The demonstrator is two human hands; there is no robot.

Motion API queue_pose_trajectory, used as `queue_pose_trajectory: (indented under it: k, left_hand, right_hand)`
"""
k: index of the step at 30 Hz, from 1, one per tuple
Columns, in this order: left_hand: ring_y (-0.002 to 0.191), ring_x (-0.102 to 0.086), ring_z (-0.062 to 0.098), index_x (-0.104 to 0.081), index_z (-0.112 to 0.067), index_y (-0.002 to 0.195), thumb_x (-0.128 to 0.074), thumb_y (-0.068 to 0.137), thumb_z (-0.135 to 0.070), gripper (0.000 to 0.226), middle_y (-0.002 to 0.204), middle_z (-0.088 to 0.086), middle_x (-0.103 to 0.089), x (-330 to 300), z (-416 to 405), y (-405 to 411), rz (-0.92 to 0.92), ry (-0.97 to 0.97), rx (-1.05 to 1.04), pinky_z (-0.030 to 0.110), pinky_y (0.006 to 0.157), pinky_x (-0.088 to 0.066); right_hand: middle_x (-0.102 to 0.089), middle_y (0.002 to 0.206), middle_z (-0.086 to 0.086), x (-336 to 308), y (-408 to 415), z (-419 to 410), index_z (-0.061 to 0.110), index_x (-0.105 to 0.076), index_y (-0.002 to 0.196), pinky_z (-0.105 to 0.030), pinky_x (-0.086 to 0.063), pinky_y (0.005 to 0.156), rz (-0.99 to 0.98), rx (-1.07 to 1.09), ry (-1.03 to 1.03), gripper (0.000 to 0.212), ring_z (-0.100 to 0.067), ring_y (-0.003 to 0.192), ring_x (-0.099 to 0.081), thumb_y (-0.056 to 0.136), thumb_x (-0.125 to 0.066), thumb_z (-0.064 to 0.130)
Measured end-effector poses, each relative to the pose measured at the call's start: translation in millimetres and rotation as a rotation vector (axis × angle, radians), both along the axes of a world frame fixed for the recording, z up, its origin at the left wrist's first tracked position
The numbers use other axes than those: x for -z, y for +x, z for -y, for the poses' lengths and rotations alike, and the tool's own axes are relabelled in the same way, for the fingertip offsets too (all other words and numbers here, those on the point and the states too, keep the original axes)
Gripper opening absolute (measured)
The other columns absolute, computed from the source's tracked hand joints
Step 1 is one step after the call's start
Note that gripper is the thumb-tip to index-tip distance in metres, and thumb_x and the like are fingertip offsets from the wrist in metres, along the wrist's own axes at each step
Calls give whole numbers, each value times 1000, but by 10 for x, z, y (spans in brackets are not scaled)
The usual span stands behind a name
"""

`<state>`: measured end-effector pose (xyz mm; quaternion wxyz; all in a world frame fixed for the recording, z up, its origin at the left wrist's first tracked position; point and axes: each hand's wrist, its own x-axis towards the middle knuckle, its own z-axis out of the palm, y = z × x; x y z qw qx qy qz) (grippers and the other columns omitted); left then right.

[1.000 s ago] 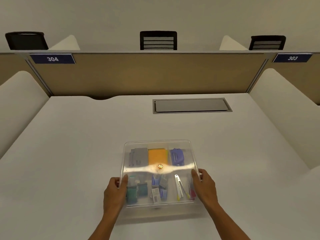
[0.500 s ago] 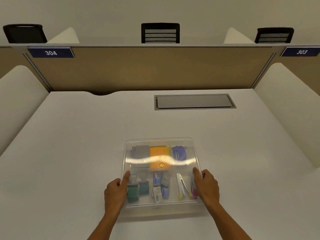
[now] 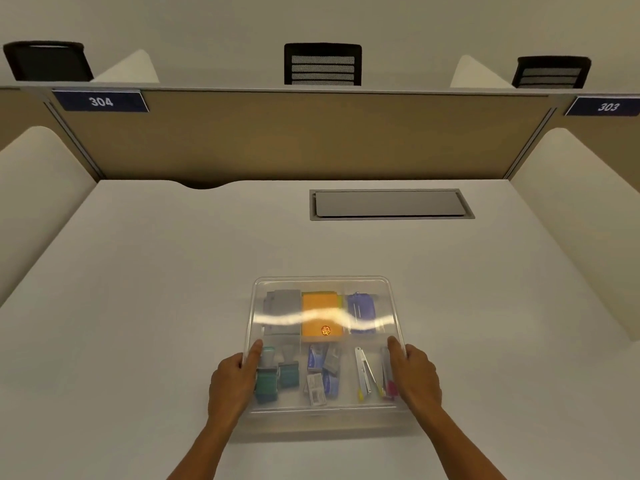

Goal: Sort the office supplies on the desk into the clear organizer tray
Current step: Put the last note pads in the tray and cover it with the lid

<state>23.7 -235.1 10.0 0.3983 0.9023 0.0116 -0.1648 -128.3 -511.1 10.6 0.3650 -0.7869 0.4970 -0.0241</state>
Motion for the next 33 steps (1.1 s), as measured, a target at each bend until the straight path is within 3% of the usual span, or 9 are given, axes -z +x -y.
queue_pose_trajectory:
  k: [3, 5, 9, 12, 14, 16, 19, 26, 33]
  left_hand:
    - [64, -62, 14, -56, -15, 79, -32, 79, -72, 62, 71, -2, -63, -64, -39, 47, 59, 139, 82, 24, 57, -49]
    - [71, -61, 13, -48, -19, 99, -33, 82, -71, 56, 86, -4, -63, -109, -18, 77, 109, 242, 110, 25, 61, -49]
    - [108, -61, 24, -40, -21, 132, -60, 87, -46, 55, 129, 6, -55, -227, 158, 155, 369, 222, 157, 36, 88, -52]
    - [133, -43, 32, -39, -17, 142, -59, 88, -46, 65, 148, 11, -42, -304, 338, 260, 555, 279, 355, 43, 111, -34]
    - [147, -16, 32, -24, -18, 151, -38, 92, -59, 74, 160, 10, -18, -327, 460, 328, 573, 390, 504, 41, 119, -8]
    - [148, 10, 28, -2, -20, 153, -8, 86, -73, 85, 160, 7, 10, -294, 553, 378, 551, 504, 582, 39, 117, 12]
    - [144, 25, 23, 11, -19, 152, 15, 78, -73, 91, 156, 5, 27, -176, 605, 391, 482, 560, 598, 39, 118, 15]
    - [146, 18, 25, 9, -25, 153, 5, 91, -63, 73, 159, 6, 20, -116, 608, 367, 530, 595, 624, 40, 119, 9]
    - [147, 15, 23, 11, -17, 152, 10, 87, -63, 79, 159, 8, 17, -98, 627, 378, 514, 576, 607, 39, 120, 7]
  right_hand:
    - [-64, 83, 1, -65, -21, -42, 21, -49, 100, -33, -53, 69, -81, -50, -139, 49, -17, 72, -63, 94, -29, 65]
    - [-66, 98, -1, -108, -8, -78, 24, -41, 116, -34, -52, 71, -44, -63, -215, 41, -21, 80, -65, 95, -35, 59]
    - [-54, 130, -9, -203, 114, -39, 17, -42, 134, -36, -52, 83, 159, -167, -400, 49, -26, 107, -60, 91, -59, 32]
    - [-43, 147, -10, -248, 284, 45, 15, -38, 143, -40, -43, 104, 210, -380, -464, 64, -29, 130, -46, 89, -63, 37]
    - [-20, 161, -5, -237, 406, 89, 17, -22, 153, -40, -21, 119, 120, -542, -455, 77, -26, 148, -18, 92, -49, 56]
    - [4, 163, 0, -182, 497, 113, 20, -1, 155, -40, -2, 122, -2, -641, -464, 90, -22, 151, 6, 88, -26, 75]
    - [20, 160, -1, -94, 544, 89, 23, 14, 153, -43, 11, 120, -116, -650, -517, 100, -22, 147, 21, 79, -6, 87]
    - [20, 161, 3, 6, 560, 82, 21, 15, 153, -49, 5, 121, -112, -641, -516, 101, -18, 148, 18, 81, -11, 87]
    - [28, 158, 8, 30, 586, 80, 25, 25, 150, -44, -2, 120, -82, -620, -413, 107, -14, 147, 18, 72, -5, 93]
